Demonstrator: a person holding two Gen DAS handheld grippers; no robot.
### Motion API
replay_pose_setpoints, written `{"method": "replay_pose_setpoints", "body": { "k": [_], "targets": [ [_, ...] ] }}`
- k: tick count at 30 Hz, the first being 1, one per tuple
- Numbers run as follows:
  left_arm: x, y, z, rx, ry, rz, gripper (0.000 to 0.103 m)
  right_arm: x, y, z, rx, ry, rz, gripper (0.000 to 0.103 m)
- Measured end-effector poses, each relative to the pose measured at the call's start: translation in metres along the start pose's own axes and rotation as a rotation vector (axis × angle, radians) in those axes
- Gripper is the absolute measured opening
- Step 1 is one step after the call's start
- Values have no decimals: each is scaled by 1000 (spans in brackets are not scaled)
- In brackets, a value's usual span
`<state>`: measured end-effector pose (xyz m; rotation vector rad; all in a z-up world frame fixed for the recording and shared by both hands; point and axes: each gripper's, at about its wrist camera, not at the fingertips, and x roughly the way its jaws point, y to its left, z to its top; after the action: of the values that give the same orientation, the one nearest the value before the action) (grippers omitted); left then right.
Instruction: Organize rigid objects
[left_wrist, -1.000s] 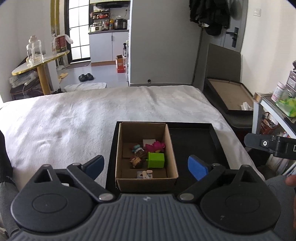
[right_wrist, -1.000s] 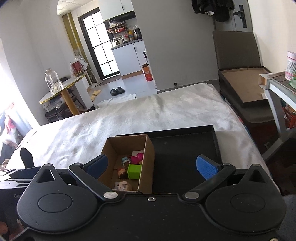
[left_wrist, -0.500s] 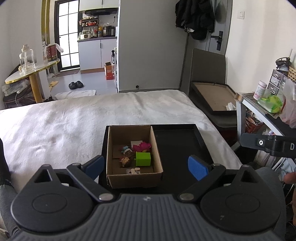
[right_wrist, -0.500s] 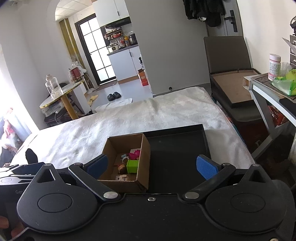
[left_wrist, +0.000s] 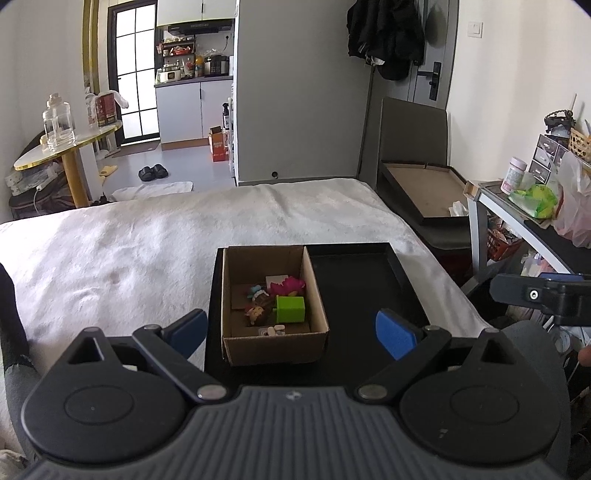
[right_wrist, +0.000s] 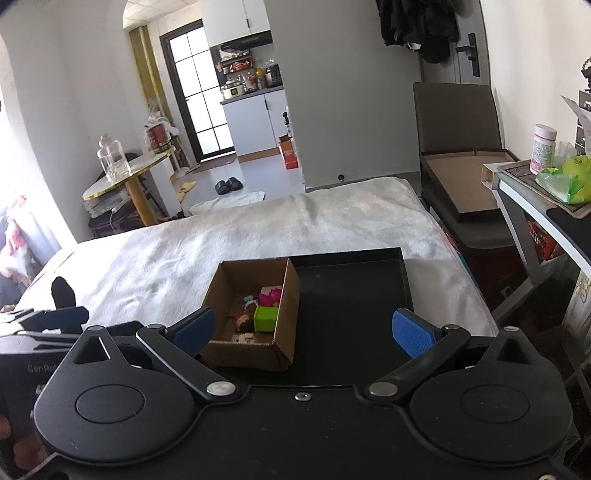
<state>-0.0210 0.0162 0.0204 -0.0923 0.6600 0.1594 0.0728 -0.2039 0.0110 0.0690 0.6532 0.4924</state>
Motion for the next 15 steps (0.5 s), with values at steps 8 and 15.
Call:
{"method": "replay_pose_setpoints", "body": {
  "k": [8,15],
  "targets": [
    [-6,0,-7,9,7,7,97,-6,2,-3,-15,13,7,103],
    [-8,-1,-10,18,8,8,98,-5,5,-7,-30,34,4,103]
  ]
}}
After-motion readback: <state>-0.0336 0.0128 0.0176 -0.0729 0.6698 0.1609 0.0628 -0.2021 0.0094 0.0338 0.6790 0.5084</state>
